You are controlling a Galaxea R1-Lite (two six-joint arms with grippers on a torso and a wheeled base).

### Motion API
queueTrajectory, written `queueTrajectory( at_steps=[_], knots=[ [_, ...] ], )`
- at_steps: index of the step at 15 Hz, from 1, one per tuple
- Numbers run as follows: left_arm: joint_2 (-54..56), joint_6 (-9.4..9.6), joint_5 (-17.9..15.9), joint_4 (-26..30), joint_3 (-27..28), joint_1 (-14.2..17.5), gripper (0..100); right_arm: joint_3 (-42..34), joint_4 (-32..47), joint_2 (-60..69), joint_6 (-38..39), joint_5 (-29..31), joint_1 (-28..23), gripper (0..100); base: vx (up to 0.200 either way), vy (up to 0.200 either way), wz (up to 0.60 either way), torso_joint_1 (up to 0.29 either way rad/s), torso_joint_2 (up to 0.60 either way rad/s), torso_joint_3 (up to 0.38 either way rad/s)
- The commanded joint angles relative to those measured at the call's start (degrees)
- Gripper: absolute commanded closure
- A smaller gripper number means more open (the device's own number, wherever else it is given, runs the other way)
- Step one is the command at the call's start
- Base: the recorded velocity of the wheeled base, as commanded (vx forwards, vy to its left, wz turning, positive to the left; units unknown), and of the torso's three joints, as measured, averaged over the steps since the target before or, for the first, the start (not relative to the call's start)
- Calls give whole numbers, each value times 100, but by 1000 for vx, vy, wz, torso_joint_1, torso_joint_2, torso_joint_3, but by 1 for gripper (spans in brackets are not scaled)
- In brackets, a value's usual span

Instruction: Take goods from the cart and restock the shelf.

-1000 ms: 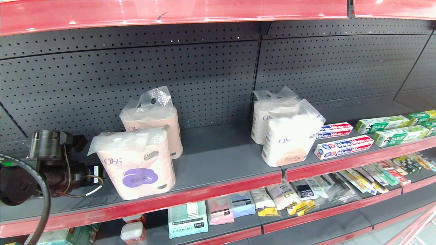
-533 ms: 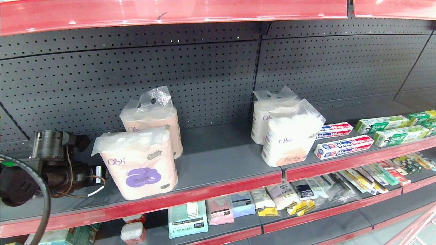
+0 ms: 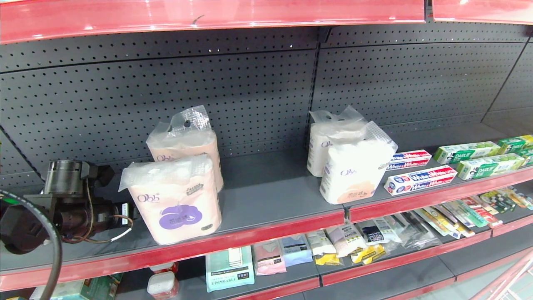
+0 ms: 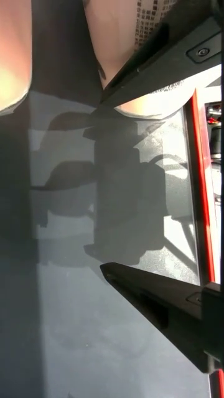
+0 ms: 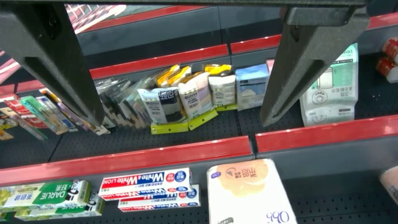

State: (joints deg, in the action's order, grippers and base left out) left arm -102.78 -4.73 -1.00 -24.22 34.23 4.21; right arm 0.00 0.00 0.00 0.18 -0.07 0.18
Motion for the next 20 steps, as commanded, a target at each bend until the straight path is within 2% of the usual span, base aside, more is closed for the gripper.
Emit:
queueTrajectory(
  at_steps=[1, 20],
  knots=[
    [21, -2, 3, -4, -4, 1, 0, 0, 0, -9, -1, -1, -1, 0, 0, 0, 0, 0, 0, 0],
    [162, -10, 12, 23, -162, 1, 0, 0, 0, -9, -1, -1, -1, 0, 0, 0, 0, 0, 0, 0]
  ],
)
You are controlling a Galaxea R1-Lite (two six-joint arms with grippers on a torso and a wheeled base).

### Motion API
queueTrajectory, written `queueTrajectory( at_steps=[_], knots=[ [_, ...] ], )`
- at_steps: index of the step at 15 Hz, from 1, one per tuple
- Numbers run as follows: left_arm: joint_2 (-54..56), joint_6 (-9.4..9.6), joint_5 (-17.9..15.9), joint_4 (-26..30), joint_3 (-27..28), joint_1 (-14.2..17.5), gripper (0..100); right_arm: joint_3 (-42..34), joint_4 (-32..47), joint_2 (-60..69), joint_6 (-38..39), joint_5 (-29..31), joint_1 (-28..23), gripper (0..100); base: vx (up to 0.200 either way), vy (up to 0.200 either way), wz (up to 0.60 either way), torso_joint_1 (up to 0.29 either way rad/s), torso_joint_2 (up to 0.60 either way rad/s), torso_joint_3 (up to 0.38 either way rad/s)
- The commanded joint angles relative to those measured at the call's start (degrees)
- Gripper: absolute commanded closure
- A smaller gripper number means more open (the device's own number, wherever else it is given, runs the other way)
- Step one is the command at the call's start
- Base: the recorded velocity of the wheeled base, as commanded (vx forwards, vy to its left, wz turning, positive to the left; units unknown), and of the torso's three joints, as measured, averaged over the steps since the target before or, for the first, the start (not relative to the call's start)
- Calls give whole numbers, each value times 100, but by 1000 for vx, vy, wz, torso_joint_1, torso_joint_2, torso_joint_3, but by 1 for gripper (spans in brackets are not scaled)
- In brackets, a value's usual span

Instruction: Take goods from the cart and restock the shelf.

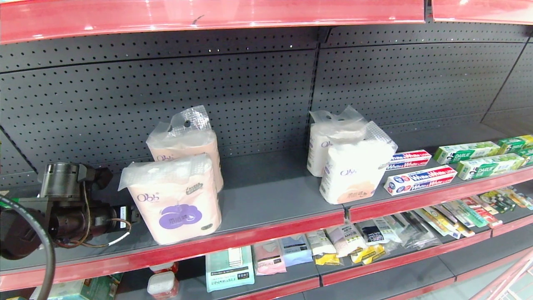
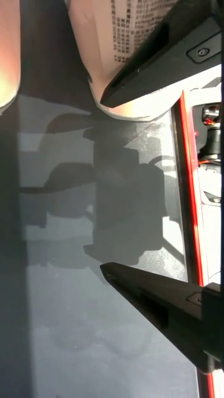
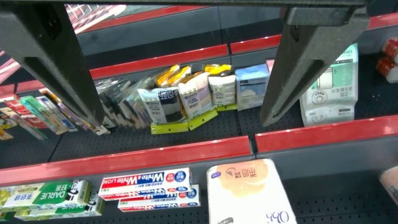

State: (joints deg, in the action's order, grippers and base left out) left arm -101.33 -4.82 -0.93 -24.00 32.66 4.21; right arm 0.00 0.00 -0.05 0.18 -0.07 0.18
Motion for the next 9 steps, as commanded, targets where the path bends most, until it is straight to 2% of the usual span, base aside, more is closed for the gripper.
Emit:
queueTrajectory(
  at_steps=[1, 5, 6, 9],
  knots=[
    [17, -2, -4, 1, -5, 1, 0, 0, 0, -4, -1, -1, -1, 0, 0, 0, 0, 0, 0, 0],
    [236, -2, -4, 1, -31, 28, 0, 0, 0, -4, -1, -1, -1, 0, 0, 0, 0, 0, 0, 0],
    [729, 68, -13, 1, -225, 230, 0, 0, 0, -4, -1, -1, -1, 0, 0, 0, 0, 0, 0, 0],
    [2706, 121, -30, 27, -1007, 265, 0, 0, 0, -4, -1, -1, -1, 0, 0, 0, 0, 0, 0, 0]
  ],
)
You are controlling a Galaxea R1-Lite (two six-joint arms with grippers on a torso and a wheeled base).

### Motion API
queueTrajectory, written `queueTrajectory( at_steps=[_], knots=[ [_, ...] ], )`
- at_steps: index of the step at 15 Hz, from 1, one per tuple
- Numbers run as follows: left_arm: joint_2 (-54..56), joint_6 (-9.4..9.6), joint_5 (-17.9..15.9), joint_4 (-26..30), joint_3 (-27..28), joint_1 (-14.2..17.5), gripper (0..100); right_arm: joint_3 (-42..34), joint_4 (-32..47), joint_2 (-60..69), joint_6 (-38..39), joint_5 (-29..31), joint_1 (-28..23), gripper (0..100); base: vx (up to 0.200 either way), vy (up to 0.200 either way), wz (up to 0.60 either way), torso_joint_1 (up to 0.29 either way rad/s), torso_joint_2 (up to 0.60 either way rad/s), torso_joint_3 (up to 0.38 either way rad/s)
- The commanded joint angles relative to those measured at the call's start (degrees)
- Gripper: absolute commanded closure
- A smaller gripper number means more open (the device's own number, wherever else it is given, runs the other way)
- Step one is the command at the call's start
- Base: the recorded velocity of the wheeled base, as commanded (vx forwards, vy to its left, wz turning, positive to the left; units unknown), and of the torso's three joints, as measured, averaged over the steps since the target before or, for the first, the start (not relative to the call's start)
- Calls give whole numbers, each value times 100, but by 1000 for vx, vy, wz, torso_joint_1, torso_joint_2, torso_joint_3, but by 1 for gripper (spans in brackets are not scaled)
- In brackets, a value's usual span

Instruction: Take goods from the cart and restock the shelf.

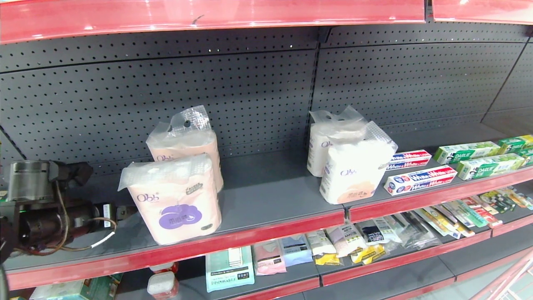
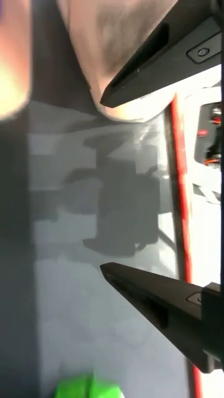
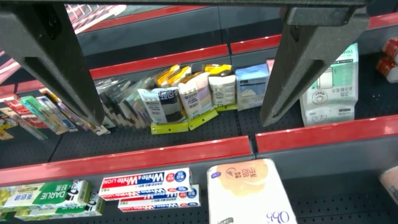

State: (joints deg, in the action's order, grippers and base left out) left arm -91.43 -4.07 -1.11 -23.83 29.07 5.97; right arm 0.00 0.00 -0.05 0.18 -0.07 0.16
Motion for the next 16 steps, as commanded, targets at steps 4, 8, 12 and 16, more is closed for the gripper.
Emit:
queueTrajectory(
  at_steps=[4, 8, 12, 16],
  knots=[
    [5267, 627, -329, 1337, -1440, 9, 0, 0, 0, -4, -1, -1, 2, 0, 0, 0, 0, 0, 0, 0],
    [7121, 618, -381, 2858, -1484, -52, 0, 0, 0, -4, -1, -1, 2, 0, 0, 0, 0, 0, 0, 0],
    [8536, 609, -337, 3148, -1818, -430, 0, 0, 0, -4, -1, -1, 2, 0, 0, 0, 0, 0, 0, 0],
    [9143, 601, -267, 3807, -1906, -571, 0, 0, 0, -4, -1, -1, 2, 0, 0, 0, 0, 0, 0, 0]
  ],
)
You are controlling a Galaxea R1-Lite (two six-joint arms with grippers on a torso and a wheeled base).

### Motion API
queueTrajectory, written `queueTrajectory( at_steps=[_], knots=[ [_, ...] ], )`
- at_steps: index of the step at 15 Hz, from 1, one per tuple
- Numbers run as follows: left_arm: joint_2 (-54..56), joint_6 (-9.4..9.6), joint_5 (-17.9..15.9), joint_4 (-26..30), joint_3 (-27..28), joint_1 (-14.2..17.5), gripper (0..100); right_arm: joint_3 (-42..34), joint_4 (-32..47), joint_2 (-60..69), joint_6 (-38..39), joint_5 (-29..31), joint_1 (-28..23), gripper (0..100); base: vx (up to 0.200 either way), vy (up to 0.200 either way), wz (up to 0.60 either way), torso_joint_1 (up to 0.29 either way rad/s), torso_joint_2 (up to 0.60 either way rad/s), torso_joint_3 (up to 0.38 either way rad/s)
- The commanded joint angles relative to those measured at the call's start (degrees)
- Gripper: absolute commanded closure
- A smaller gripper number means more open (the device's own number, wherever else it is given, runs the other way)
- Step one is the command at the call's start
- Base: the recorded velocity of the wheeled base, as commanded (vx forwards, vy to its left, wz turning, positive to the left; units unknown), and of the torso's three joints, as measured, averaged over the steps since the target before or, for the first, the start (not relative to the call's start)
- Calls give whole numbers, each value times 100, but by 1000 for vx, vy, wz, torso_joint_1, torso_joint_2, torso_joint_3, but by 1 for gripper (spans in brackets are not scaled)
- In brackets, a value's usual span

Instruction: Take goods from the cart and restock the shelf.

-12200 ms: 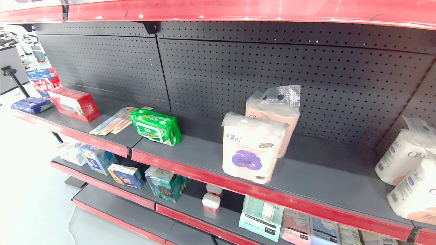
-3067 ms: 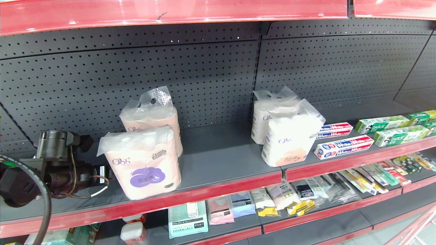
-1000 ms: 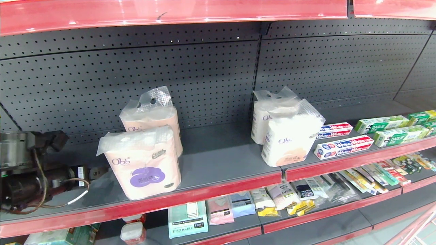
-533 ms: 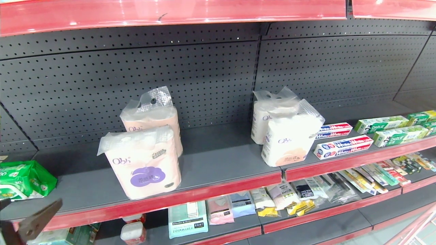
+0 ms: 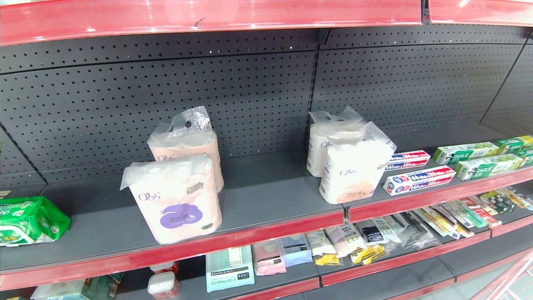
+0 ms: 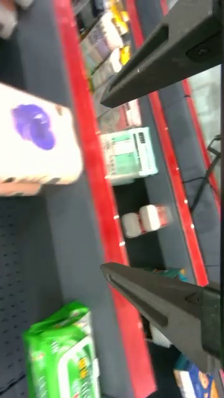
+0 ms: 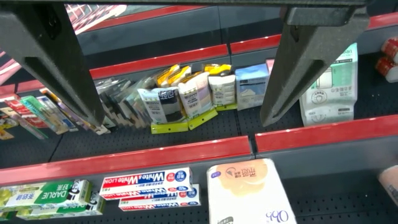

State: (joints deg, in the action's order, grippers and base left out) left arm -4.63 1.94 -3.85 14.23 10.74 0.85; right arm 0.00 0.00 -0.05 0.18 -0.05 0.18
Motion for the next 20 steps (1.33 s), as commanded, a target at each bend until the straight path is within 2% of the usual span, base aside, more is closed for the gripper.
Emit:
queueTrajectory(
  at_steps=[1, 2, 4, 6, 7, 8, 9, 10, 11, 12, 13, 14, 15, 17, 20],
  knots=[
    [463, 43, 86, -16, -265, -59, 0, 0, 0, -4, -1, -4, -1, 0, 0, 0, 0, 0, 0, 0],
    [446, 17, 376, -60, -301, -68, 0, 0, 0, -4, -1, -4, -1, 0, 0, 0, 0, 0, 0, 0],
    [463, -27, 508, -52, -301, -68, 0, 0, 0, -4, 8, -4, -1, 0, 0, 0, 0, 0, 0, 0],
    [463, -115, 1167, -113, -353, -59, 0, 0, 0, -4, -1, -4, -1, 0, 0, 0, 0, 0, 0, 0],
    [463, -141, 948, -280, -432, -59, 0, 0, 0, -4, -1, -4, -1, 0, 0, 0, 0, 0, 0, 0],
    [463, -220, 368, -649, -599, -59, 0, 0, 0, -4, -1, -4, -1, 0, 0, 0, 0, 0, 0, 0],
    [463, -211, -19, -869, -678, -59, 0, 0, 0, -4, -1, -4, -1, 0, 0, 0, 0, 0, 0, 0],
    [463, -211, 25, -869, -678, -59, 0, 0, 0, -4, -1, -4, -1, 0, 0, 0, 0, 0, 0, 0],
    [463, -159, 271, -887, -696, -59, 0, 0, 0, -4, -1, -4, -1, 0, 0, 0, 0, 0, 0, 0],
    [463, 114, 895, -922, -722, -59, 0, 0, 0, -4, -1, -4, -1, 0, 0, 0, 0, 0, 0, 0],
    [463, 246, 1783, -1133, -828, -59, 0, 0, 0, -4, -1, -4, -1, 0, 0, 0, 0, 0, 0, 0],
    [463, 210, 2002, -1291, -889, -59, 0, 0, 0, -4, -1, -4, -1, 0, 0, 0, 0, 0, 0, 0],
    [463, -62, 2029, -1554, -995, -59, 0, 0, 0, -4, -1, -4, -1, 0, 0, 0, 0, 0, 0, 0],
    [463, -159, 1739, -1511, -977, -68, 0, 0, 0, -4, -9, -4, -1, 0, 0, 0, 0, 0, 0, 0],
    [463, -124, 1791, -1519, -986, -68, 0, 0, 0, -4, -27, -4, -1, 0, 0, 0, 0, 0, 0, 0]
  ],
)
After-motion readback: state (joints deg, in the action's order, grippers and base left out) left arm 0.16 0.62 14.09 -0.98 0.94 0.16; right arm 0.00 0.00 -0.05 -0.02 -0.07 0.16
